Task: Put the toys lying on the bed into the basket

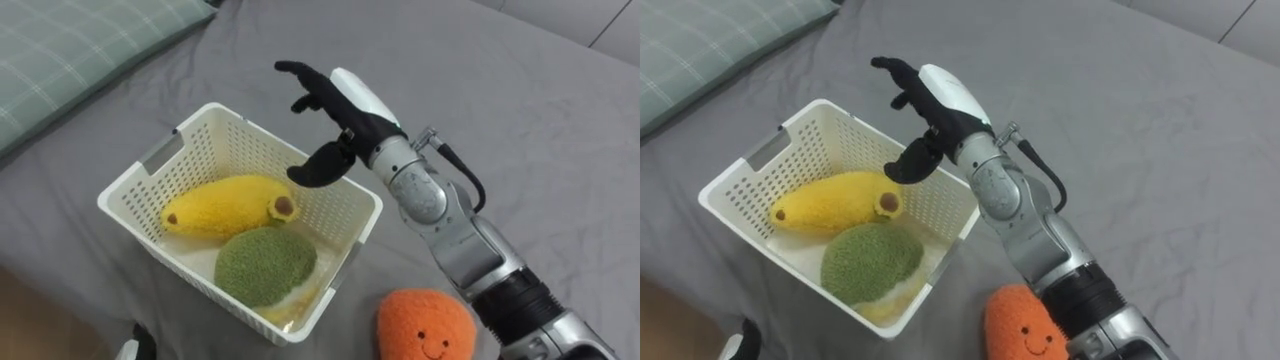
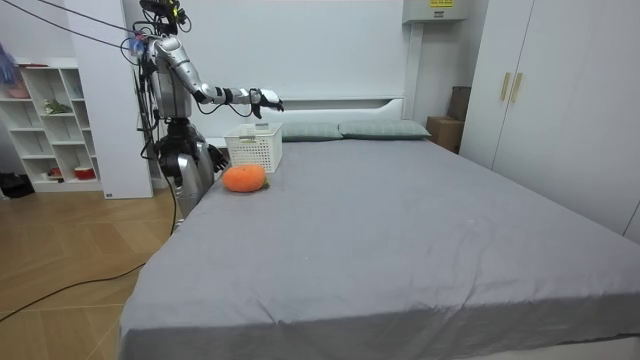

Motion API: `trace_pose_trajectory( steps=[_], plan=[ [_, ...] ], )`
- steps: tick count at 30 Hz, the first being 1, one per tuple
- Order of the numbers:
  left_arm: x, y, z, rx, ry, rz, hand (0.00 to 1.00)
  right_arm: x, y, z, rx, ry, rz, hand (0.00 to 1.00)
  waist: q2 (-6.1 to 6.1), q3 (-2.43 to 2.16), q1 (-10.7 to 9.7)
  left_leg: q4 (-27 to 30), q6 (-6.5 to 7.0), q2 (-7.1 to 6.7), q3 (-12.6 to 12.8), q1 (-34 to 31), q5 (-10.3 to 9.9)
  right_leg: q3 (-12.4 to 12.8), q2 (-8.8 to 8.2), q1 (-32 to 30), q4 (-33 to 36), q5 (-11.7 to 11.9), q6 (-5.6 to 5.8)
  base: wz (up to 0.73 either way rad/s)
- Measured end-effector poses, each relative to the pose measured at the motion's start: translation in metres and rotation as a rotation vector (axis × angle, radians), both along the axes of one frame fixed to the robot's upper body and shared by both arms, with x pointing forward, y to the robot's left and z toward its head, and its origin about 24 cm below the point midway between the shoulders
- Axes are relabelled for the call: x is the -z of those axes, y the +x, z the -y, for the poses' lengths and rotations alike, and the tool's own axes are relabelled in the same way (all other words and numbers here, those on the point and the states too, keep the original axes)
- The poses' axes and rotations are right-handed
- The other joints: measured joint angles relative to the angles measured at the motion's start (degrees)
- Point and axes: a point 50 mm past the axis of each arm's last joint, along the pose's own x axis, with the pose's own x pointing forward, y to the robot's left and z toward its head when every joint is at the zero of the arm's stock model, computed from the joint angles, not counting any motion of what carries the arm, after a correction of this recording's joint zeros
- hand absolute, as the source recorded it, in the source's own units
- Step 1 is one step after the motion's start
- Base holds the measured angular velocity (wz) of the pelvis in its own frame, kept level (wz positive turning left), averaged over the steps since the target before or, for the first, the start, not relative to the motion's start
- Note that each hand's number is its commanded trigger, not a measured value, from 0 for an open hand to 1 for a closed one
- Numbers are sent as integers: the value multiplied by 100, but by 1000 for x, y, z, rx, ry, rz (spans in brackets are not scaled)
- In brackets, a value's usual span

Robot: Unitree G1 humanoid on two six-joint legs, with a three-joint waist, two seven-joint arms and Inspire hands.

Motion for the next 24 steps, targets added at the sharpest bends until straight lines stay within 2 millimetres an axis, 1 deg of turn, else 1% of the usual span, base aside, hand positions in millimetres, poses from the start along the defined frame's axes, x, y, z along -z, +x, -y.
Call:
trace_pose_trajectory(
  steps=[10, 15, 24],
  plan=[
    [0, 0, 0, 17, 3, -6, 0, -1, 0, 2, 4, -6, 7, 0, -1, -1, -12, 0, 0, 0, 1, -1, 0, 3, 0, 0, 0, 0, 0, 0],
    [0, 0, 0, 16, 4, -6, 0, -2, 0, 1, 2, 1, 11, 0, -6, -5, -27, 14, 0, -2, 1, 2, 0, 64, 1, 7, 4, 0, 0, 0],
    [0, 0, 0, 14, 10, -4, 0, -7, 0, 2, 13, 17, 37, 0, -9, -7, -40, 24, 2, -3, 4, 6, 2, 85, 1, 16, 8, 0, 0, 0]
  ],
)
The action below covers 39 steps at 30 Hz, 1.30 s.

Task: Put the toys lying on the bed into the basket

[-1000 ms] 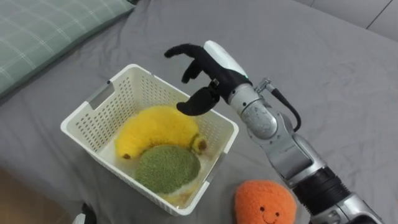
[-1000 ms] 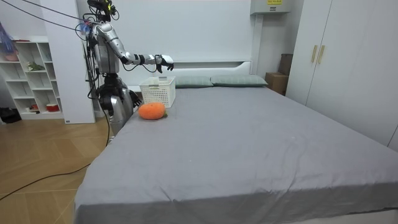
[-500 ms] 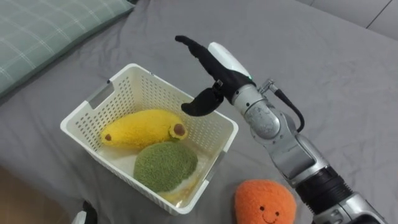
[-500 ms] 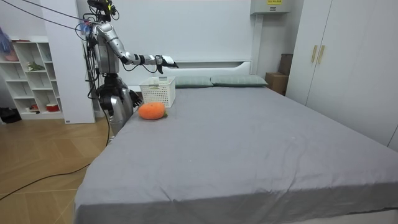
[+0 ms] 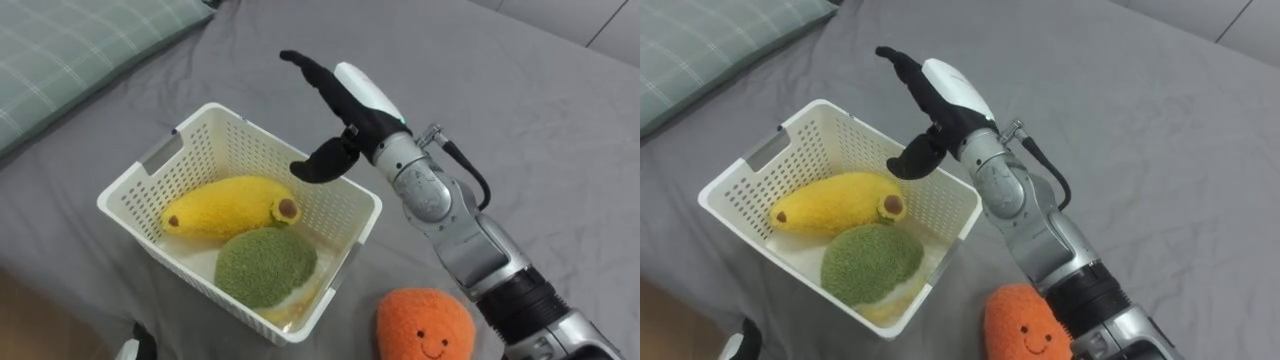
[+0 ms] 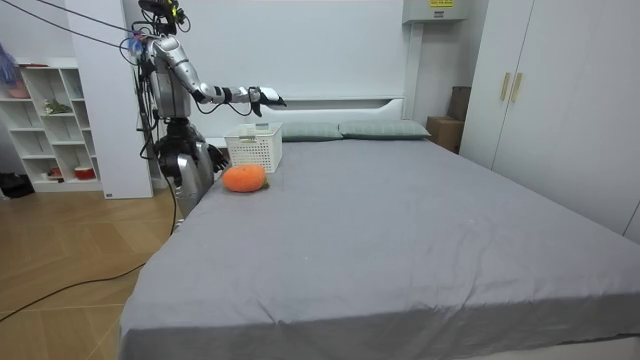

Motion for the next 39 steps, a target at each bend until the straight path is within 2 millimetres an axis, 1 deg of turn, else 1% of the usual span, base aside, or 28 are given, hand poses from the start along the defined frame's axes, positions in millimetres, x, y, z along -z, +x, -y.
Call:
trace_pose_trajectory(
  steps=[5, 7, 10, 11, 12, 14, 16, 18, 23, 24, 27, 28, 31, 33, 35, 36, 39],
  plan=[
    [0, 0, 1, -1, -4, 0, 0, -4, 2, 6, 32, 27, 23, 0, 2, 1, -22, -3, 0, 0, 6, -5, 0, 2, 0, -4, 0, 0, 0, 0],
    [1, -1, 2, -10, -8, 0, 0, -4, 3, 8, 46, 46, 21, 0, 7, 5, -65, -3, 0, -4, 6, 4, 0, 1, -1, 6, -2, 0, 0, 0],
    [1, -3, 1, -27, 0, -2, 0, 6, -1, 13, 66, 65, -12, 0, 23, 16, -138, -4, 1, -3, 11, 78, 1, 11, 2, 79, -11, 0, 0, 0],
    [1, -4, 1, -31, 1, -1, 0, 11, -3, 18, 77, 75, -34, 0, 55, 38, -168, -6, 1, 1, 4, 90, 0, 7, 1, 93, -10, -1, 1, 0],
    [2, -4, 1, -33, 4, 0, 0, 14, -3, 23, 90, 96, -55, 0, 54, 38, -231, -7, 1, 1, 3, 86, 0, 7, 0, 91, -11, 0, 1, 3],
    [2, -6, 1, -36, 7, -5, 0, 18, -4, 30, 116, 144, -84, 0, 90, 50, -303, -6, 1, -1, 20, 95, 0, 18, 0, 94, -9, 0, 1, 0],
    [3, -8, 1, -38, 7, -11, 0, 23, -6, 40, 154, 183, -111, 0, 123, 51, -367, -3, 3, -3, 54, 95, 2, 22, -1, 91, -4, 0, 1, -2],
    [4, -13, 2, -46, 4, -23, 0, 32, -11, 52, 205, 199, -138, 0, 180, 34, -488, 0, 6, 0, 67, 96, 3, 20, -8, 88, -2, 0, 1, 0],
    [7, -21, 1, -73, 16, -47, 0, 49, -21, 63, 250, 193, -193, 0, 250, 0, -712, 1, 8, 0, 125, 99, 5, 100, 1, 74, 2, 0, 0, -6],
    [7, -22, 2, -81, 17, -49, 0, 54, -23, 65, 259, 194, -209, 0, 271, -13, -726, -1, 8, 0, 157, 109, 5, 144, 6, 73, 1, 0, 0, -10],
    [8, -24, 4, -92, 11, -49, 0, 67, -29, 74, 304, 226, -264, 0, 319, -60, -740, -3, 8, 1, 187, 143, 5, 169, 3, 84, 7, 1, 0, -5],
    [8, -24, 4, -91, 11, -49, 0, 69, -30, 75, 314, 230, -271, 0, 323, -63, -742, -3, 8, 1, 188, 151, 5, 171, 2, 90, 10, 1, -1, 0],
    [8, -25, 3, -101, 10, -52, 0, 87, -41, 84, 361, 228, -334, 0, 321, -75, -750, -9, 8, 0, 195, 247, 5, 176, 7, 178, 10, 0, -1, 0],
    [9, -27, 2, -105, 10, -54, 0, 108, -53, 94, 410, 206, -405, 0, 308, -85, -775, -12, 9, 1, 193, 261, 5, 180, 1, 190, 23, 0, 0, 0],
    [8, -27, 2, -108, 13, -52, 0, 121, -65, 100, 440, 193, -453, 0, 308, -85, -809, -7, 10, 1, 195, 232, 4, 196, -3, 173, 47, 0, 0, -3],
    [8, -27, 1, -114, 17, -50, 0, 126, -71, 102, 449, 190, -472, 0, 308, -85, -841, -9, 11, 1, 202, 217, 4, 233, -1, 140, 80, 0, -1, -10],
    [8, -28, 0, -125, 26, -46, 0, 128, -73, 103, 455, 190, -478, 0, 313, -85, -933, -5, 11, 0, 258, 190, 4, 328, 8, 83, 104, 4, -7, -13]
  ],
)
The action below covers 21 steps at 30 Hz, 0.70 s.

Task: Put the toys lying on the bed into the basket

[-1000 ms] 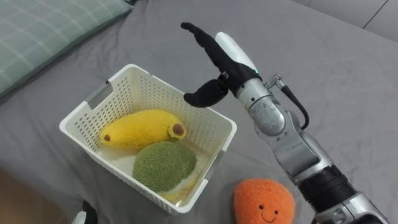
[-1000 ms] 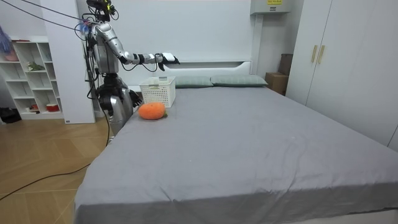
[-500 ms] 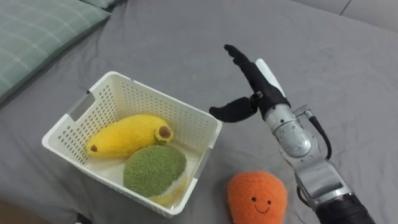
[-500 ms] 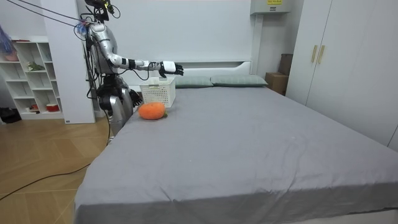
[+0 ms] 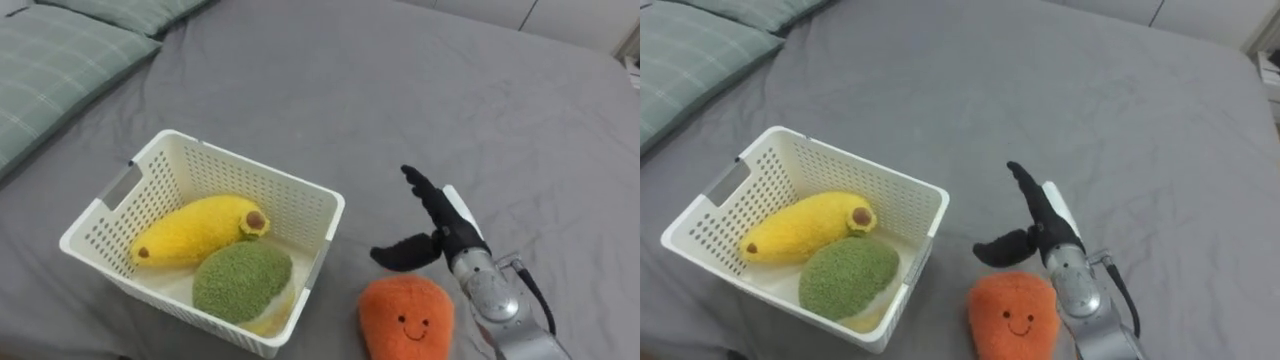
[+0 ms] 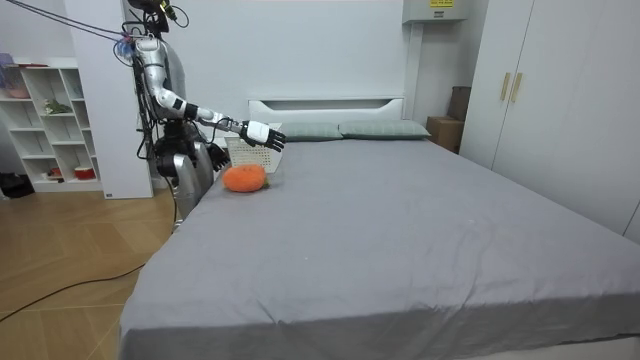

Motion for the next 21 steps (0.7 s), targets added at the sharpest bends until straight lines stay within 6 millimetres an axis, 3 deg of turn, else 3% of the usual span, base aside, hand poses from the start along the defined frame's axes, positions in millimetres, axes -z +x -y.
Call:
trace_pose_trajectory(
  steps=[4, 13, 21],
  plan=[
    [0, 0, 0, -16, -9, 16, 0, 0, -2, 3, 10, -1, 16, 0, -7, -11, -93, 12, 4, 0, 9, 24, 3, 5, 0, 23, -1, 1, -1, -1],
    [-1, -2, 0, -43, -17, 39, 0, 30, -21, 8, 42, -3, -102, 0, -19, 1, -133, -5, 4, -8, 9, 2, 2, -7, 10, -4, -26, 0, 0, 0],
    [0, -5, -1, -50, -14, 36, 0, 70, -52, 14, 52, -15, -337, 0, -35, -7, -130, -15, 4, 2, 5, 69, 2, -23, 5, 33, -26, 0, 1, 0]
  ],
)
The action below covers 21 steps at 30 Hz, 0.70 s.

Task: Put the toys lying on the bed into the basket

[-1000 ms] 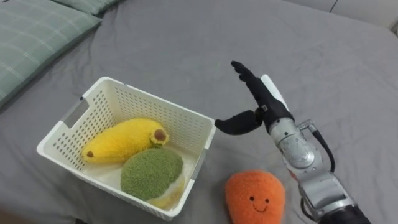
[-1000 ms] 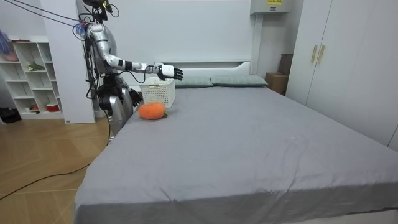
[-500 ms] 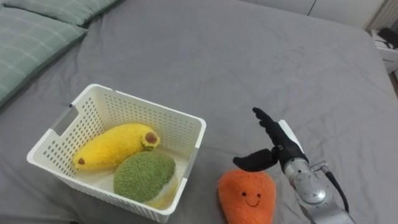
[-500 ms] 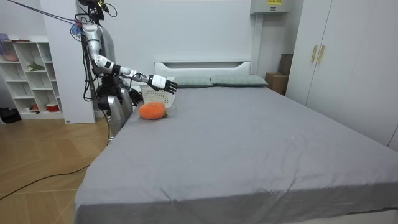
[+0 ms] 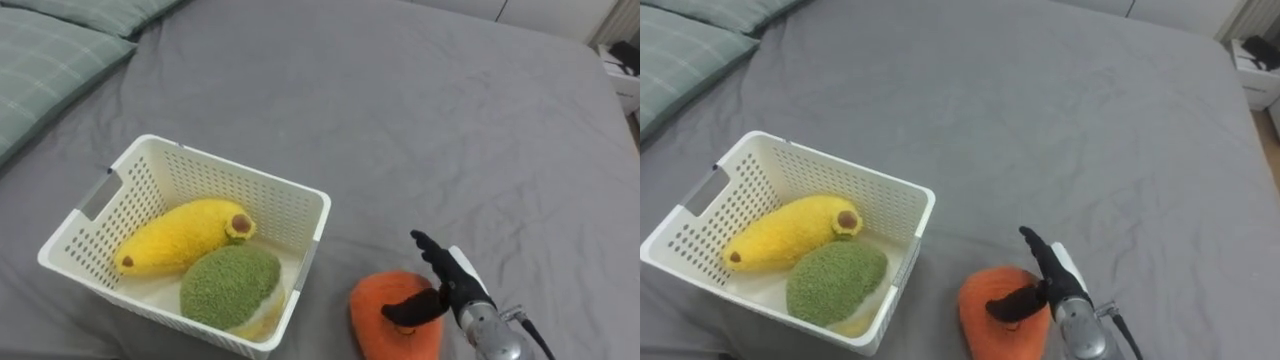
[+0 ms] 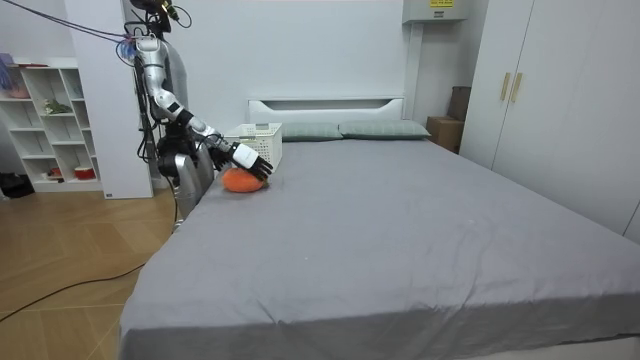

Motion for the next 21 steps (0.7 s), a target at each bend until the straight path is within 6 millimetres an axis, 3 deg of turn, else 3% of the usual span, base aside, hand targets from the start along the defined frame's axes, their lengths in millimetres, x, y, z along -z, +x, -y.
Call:
trace_pose_trajectory(
  steps=[6, 18, 20, 21],
  plan=[
    [1, -3, 0, 2, -4, 3, 0, 6, -5, 1, -6, 8, -44, 0, 11, 19, -1, -9, 9, -8, -6, -7, -9, -4, -6, 31, 3, -1, 2, 0],
    [3, -9, -1, -2, -2, -11, 0, 16, -15, 1, -45, -44, -98, 0, -27, 8, -12, 9, 13, -22, 0, 36, -12, 22, 7, 98, -62, -3, 5, 0],
    [3, -10, -1, -2, -1, -12, 0, 17, -16, 1, -44, -48, -104, 60, -25, 9, -1, 7, 12, -15, -6, 39, -12, 16, 10, 104, -64, -3, 5, 0],
    [2, -10, -2, -2, 1, -12, 0, 17, -16, 2, -42, -50, -106, 80, -24, 10, -1, 5, 11, -13, -13, 39, -13, 12, 12, 105, -66, -3, 5, 0]
  ],
)
